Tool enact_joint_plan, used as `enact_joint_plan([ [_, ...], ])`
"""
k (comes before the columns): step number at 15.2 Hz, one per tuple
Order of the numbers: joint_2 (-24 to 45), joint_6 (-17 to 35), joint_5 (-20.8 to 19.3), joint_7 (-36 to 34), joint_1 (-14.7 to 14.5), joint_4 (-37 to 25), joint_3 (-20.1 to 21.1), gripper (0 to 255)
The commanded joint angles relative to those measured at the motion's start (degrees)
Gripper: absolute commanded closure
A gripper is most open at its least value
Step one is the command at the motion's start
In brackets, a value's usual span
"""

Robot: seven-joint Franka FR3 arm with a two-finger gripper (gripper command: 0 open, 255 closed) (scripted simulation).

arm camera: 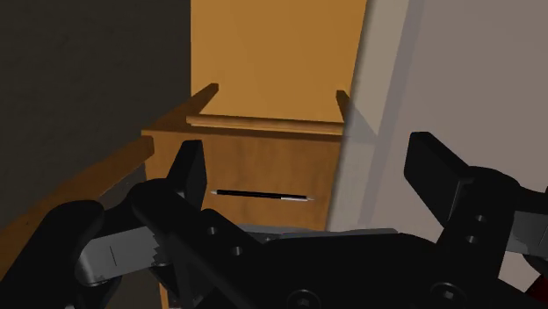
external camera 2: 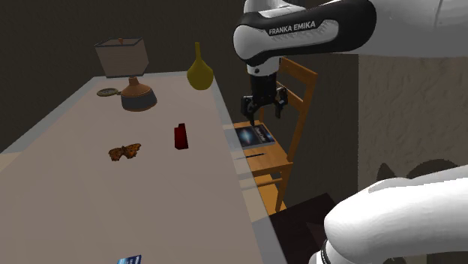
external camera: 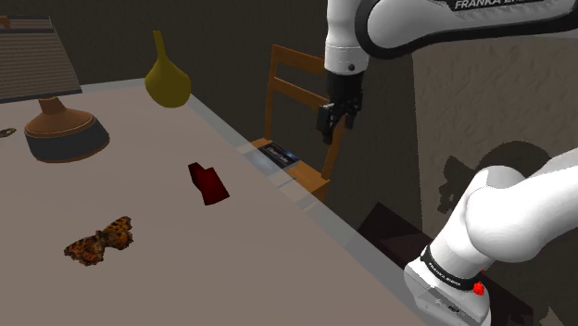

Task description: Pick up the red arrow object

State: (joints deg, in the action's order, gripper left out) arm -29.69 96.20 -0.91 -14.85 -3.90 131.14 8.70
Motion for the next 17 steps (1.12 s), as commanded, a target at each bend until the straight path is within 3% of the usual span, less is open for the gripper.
enact_joint_plan([
  [1, 4.1, 1.3, 0.7, -2.2, -0.4, -2.3, 1.5, 0],
  [9, 20.9, 3.4, 1.1, -10.9, -1.9, -15.3, 6.9, 0],
  [17, 39.4, 1.9, -1.7, -19.3, -5.0, -33.3, 10.2, 0],
])
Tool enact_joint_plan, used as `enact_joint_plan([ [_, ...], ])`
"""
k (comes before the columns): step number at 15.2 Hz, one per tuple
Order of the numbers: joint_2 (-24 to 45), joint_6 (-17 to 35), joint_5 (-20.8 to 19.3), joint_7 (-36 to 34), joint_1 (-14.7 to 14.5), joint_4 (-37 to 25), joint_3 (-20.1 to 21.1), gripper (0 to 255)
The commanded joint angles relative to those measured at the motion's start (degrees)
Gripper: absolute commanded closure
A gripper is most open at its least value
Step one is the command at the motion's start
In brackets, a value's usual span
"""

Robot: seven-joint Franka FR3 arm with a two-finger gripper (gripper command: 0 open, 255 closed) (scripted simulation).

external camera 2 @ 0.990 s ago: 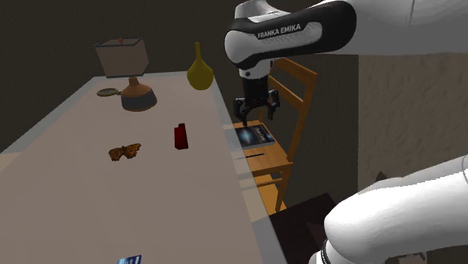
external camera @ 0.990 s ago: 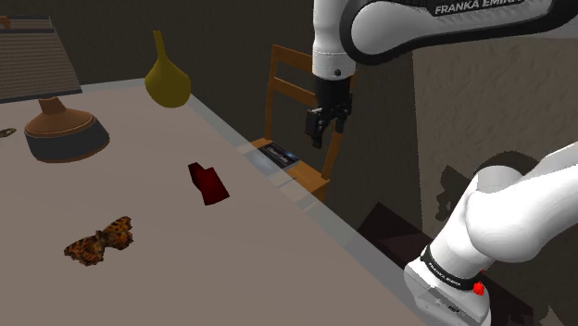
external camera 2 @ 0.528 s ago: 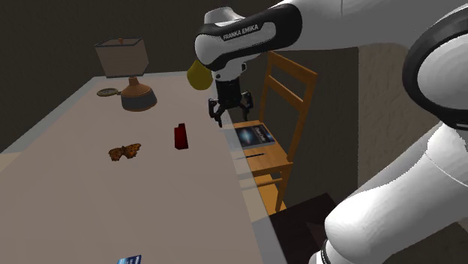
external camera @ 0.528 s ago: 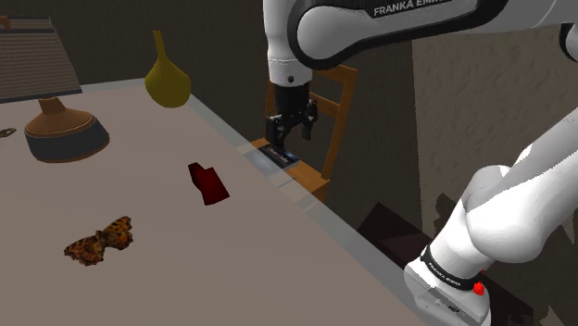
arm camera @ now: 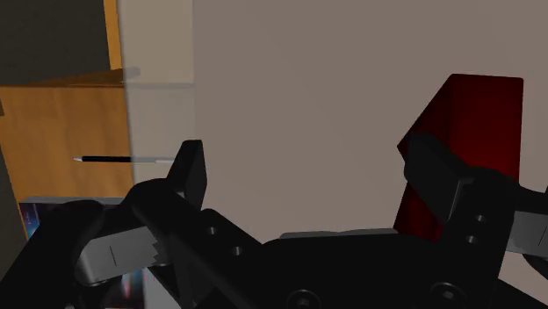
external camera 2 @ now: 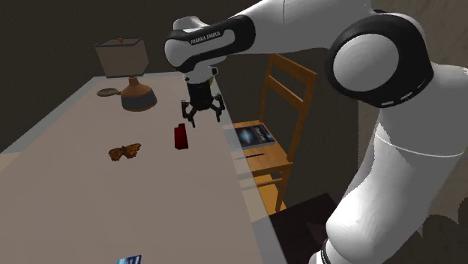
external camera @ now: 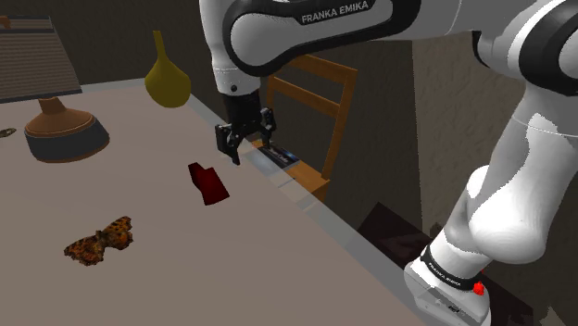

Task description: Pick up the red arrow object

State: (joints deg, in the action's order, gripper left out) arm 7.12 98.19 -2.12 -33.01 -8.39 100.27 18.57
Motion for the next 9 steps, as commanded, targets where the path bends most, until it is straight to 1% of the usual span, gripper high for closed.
enact_joint_plan([
  [1, 5.0, -0.6, -1.0, -2.1, -1.1, -5.2, 0.6, 0],
  [5, 15.4, -3.6, -3.1, -5.5, -4.1, -17.6, 1.0, 0],
  [8, 24.2, -7.3, -4.6, -7.5, -7.1, -29.5, 0.8, 0],
  [9, 25.4, -7.8, -4.8, -7.7, -7.6, -31.2, 0.7, 0],
])
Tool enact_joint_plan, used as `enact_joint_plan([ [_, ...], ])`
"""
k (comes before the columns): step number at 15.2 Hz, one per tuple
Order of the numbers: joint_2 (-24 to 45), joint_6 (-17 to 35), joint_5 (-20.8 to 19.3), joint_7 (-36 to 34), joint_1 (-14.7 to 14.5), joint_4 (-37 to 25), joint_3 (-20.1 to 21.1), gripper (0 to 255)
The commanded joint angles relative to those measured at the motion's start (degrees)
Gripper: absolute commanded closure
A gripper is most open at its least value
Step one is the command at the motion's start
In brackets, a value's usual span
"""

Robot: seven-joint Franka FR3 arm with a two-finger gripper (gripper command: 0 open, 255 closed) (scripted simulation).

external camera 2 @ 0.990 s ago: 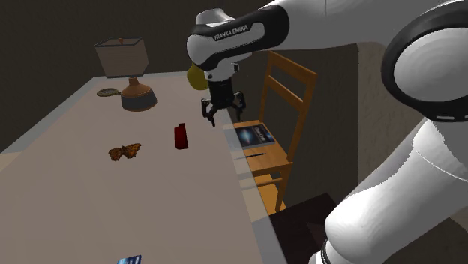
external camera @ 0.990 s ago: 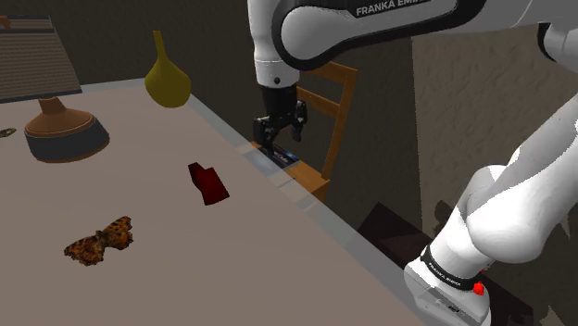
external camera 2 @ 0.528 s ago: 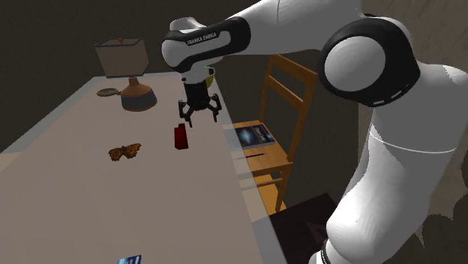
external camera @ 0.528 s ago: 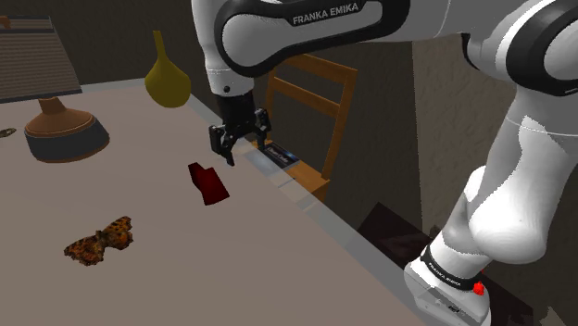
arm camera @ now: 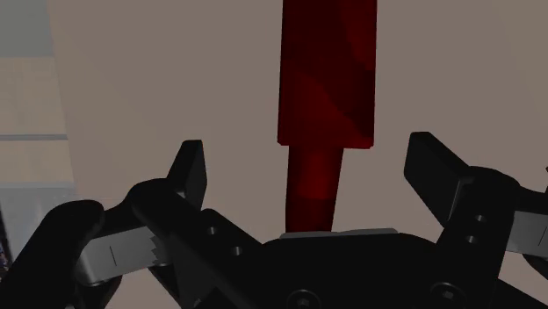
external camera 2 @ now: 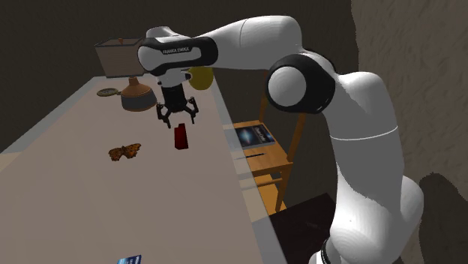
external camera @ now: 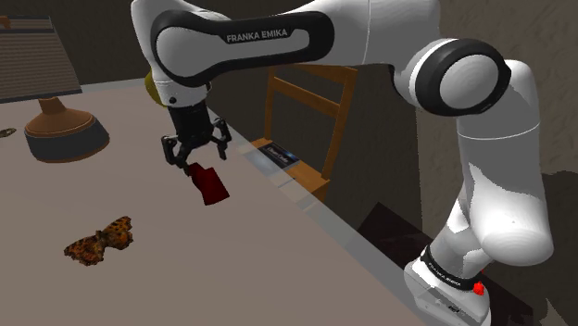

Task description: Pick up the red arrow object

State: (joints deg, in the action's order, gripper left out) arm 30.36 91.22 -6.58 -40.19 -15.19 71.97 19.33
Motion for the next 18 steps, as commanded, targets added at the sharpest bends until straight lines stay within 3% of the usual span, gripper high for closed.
enact_joint_plan([
  [1, 2.1, -0.1, -0.3, -0.5, -0.7, -2.1, -0.1, 0],
  [9, 2.3, 4.8, -0.5, -0.5, -0.3, 2.6, -0.2, 0],
  [10, 2.3, 4.8, -0.5, -0.5, -0.3, 2.6, -0.2, 255],
  [18, 2.3, 4.7, -0.5, -0.5, -0.3, 2.5, -0.2, 255],
])
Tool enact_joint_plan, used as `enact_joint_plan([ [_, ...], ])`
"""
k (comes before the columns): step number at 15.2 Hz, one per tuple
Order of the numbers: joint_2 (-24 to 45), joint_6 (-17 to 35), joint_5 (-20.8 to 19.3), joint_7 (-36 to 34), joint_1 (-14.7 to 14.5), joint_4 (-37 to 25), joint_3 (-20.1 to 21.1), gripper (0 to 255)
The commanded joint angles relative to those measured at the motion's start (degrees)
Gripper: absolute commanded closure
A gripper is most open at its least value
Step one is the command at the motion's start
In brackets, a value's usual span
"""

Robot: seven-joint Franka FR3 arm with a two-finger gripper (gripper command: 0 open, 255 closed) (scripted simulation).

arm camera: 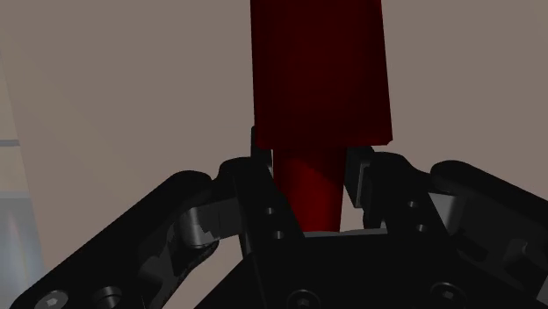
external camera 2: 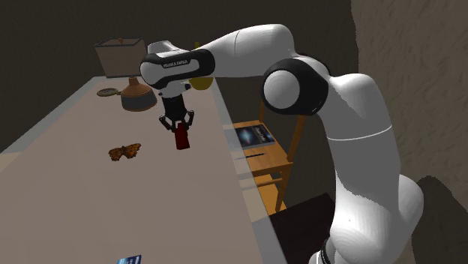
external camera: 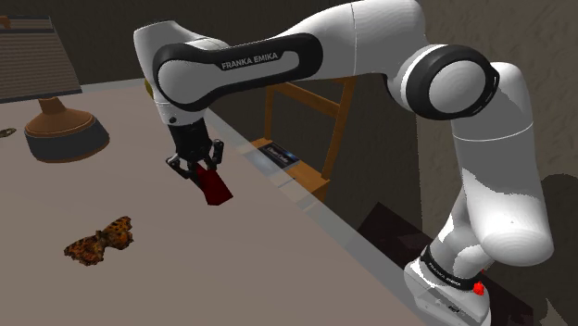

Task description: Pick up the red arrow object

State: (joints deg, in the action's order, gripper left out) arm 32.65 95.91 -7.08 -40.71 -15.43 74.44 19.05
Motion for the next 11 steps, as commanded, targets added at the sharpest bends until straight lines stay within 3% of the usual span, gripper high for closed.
enact_joint_plan([
  [1, 0.1, 0.2, 0.0, 0.0, 0.0, 0.2, 0.0, 255],
  [11, 0.0, -7.5, 0.2, 0.0, -0.8, -7.5, 0.2, 255],
])
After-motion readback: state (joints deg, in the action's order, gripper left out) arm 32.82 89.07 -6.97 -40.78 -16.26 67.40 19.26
